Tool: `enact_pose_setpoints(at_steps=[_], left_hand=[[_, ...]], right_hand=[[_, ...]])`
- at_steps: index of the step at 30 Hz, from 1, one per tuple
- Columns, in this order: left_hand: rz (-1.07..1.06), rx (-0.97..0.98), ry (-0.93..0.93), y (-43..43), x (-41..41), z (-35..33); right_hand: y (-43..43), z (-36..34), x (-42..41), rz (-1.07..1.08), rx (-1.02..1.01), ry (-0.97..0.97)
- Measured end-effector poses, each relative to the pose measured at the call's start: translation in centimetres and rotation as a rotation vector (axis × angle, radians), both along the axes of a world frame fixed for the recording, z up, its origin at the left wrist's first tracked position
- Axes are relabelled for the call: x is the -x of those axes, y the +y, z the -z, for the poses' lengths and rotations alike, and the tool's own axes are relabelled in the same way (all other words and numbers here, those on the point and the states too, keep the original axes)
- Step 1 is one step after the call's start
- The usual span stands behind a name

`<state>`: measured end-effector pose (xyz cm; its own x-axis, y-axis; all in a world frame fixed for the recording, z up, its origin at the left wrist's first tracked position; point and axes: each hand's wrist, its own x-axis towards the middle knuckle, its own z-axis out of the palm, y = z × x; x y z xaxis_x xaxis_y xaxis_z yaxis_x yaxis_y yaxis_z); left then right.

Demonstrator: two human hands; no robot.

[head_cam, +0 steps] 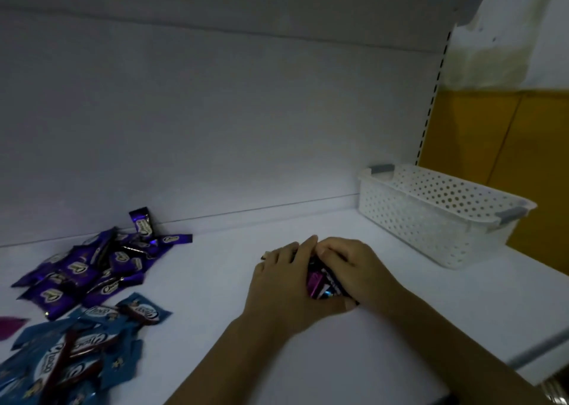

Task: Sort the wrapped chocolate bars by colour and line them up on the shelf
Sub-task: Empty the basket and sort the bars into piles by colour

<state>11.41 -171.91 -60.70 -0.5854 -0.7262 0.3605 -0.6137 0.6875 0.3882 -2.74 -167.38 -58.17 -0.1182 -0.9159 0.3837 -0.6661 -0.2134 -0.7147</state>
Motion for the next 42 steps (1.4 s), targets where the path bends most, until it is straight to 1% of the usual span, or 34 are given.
enact_pose_setpoints(at_steps=[3,6,9,11,14,16,18,20,23,25,27,30,34,37,39,41,42], left_hand=[[-0.043,0.068,-0.043,0.0,0.0,-0.3],[-0.076,0.108,-0.061,0.0,0.1,-0.8],[-0.090,0.171,-0.084,0.1,0.2,-1.0],[-0.090,0.181,-0.047,-0.1,0.0,-1.0],[-0.126,0.133,0.135,-0.7,-1.1,-1.5],[-0.190,0.106,0.246,-1.0,-1.8,-1.7],[-0.245,0.048,0.348,-1.3,-2.1,-1.9],[-0.277,-0.031,0.461,-1.3,-2.1,-1.6],[-0.292,-0.143,0.646,-1.5,-2.2,-1.3],[-0.283,-0.215,0.766,-1.8,-2.3,-1.4],[-0.277,-0.285,0.865,-2.0,-2.5,-1.7],[-0.276,-0.336,0.954,-2.1,-2.7,-1.7],[-0.274,-0.345,0.997,-2.0,-2.7,-1.8],[-0.303,-0.327,0.987,-2.0,-2.6,-1.4],[-0.324,-0.323,0.939,-1.8,-2.4,-1.6],[-0.317,-0.336,0.889,-1.4,-2.4,-2.2],[-0.300,-0.338,0.885,-1.1,-2.7,-2.8]], right_hand=[[0.1,0.0,0.4,0.089,0.062,0.059],[0.2,0.0,0.5,0.140,0.082,0.112],[0.2,0.0,0.8,0.188,0.094,0.059],[0.3,0.3,1.0,0.236,0.102,0.052],[0.4,0.4,1.3,0.274,0.092,0.048],[0.5,0.2,1.2,0.271,0.078,0.047],[0.5,0.0,1.1,0.236,0.014,0.058],[0.4,0.4,0.6,0.186,-0.078,0.157],[0.4,0.6,-0.1,0.142,-0.118,0.338],[0.2,0.6,-0.2,0.111,-0.175,0.412],[0.1,0.7,-0.2,0.060,-0.216,0.445],[0.2,1.2,-0.4,-0.029,-0.198,0.402],[0.3,1.3,-1.0,-0.078,-0.155,0.417],[0.4,1.3,-1.1,-0.023,-0.174,0.515],[0.7,1.1,-1.3,0.009,-0.133,0.546],[1.1,0.4,-1.9,0.054,-0.040,0.525],[1.1,-0.2,-2.5,0.066,0.010,0.438]])
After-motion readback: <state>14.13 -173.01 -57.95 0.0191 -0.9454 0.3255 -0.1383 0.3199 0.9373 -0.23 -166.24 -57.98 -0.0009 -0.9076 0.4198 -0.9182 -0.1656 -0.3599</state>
